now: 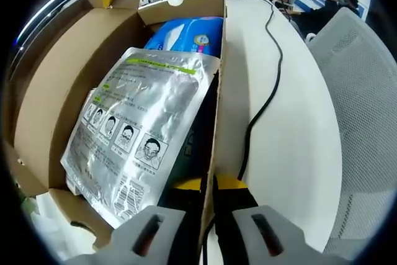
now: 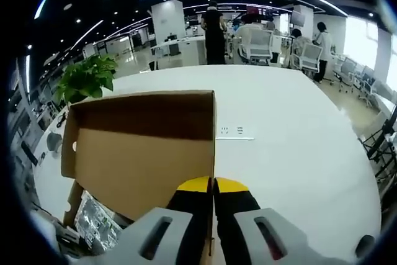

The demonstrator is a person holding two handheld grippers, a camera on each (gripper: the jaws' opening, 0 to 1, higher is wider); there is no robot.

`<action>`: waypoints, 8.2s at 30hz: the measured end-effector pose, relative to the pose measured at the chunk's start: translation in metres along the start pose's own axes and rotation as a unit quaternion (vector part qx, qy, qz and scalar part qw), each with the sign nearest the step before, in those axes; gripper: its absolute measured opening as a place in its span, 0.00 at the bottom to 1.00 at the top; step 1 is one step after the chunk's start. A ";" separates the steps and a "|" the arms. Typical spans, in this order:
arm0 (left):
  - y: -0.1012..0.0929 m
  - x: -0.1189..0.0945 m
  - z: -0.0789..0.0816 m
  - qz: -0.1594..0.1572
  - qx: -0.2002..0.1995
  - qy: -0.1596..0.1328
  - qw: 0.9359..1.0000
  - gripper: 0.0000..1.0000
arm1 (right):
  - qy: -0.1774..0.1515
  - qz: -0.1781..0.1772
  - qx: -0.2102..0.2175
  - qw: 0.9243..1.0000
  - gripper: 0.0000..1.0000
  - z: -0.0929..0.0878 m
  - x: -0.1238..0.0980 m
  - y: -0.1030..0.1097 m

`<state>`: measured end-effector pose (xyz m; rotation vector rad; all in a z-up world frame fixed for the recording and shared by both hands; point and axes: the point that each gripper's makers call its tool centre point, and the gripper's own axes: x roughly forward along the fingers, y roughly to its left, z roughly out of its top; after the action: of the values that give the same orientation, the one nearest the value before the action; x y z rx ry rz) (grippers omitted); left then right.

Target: Operate the shoe box by opening the lid, removing the specified soft item, and placing it in the target area until the item is outside and the box remains undamaged.

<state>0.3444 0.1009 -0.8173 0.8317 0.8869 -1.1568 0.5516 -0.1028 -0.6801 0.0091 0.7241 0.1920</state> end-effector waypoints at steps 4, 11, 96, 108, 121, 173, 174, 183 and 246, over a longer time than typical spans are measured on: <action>0.000 0.000 0.000 -0.001 -0.001 0.000 1.000 0.04 | 0.039 -0.002 -0.030 0.999 0.00 -0.020 0.003 -0.003; 0.000 -0.001 0.000 -0.001 -0.004 0.000 1.000 0.04 | 0.030 -0.007 -0.051 0.998 0.00 -0.030 0.009 -0.006; -0.002 -0.002 -0.002 0.007 0.017 -0.006 1.000 0.04 | 0.060 0.293 0.158 0.941 0.44 -0.063 -0.114 0.040; -0.003 -0.003 -0.001 0.010 0.019 -0.009 1.000 0.04 | 0.091 0.334 0.240 0.907 0.29 -0.079 -0.115 0.059; -0.002 -0.002 -0.001 0.009 0.019 -0.009 1.000 0.04 | 0.151 0.364 0.338 0.855 0.36 -0.099 -0.098 0.094; -0.002 -0.002 -0.001 0.008 0.021 -0.011 1.000 0.04 | 0.253 0.335 0.300 0.857 0.26 -0.151 -0.051 0.134; -0.002 -0.002 -0.001 0.008 0.021 -0.011 1.000 0.04 | 0.255 0.334 0.300 0.856 0.26 -0.151 -0.053 0.137; -0.002 -0.002 -0.001 0.009 0.025 -0.013 1.000 0.04 | 0.264 0.324 0.303 0.856 0.24 -0.153 -0.050 0.139; -0.002 -0.002 0.001 0.009 0.041 -0.018 0.999 0.04 | 0.177 0.378 0.272 0.867 0.00 -0.100 -0.042 0.192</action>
<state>0.3421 0.1008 -0.8152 0.8818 0.8054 -1.1957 0.4222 0.0726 -0.7136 0.8313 1.1005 0.7486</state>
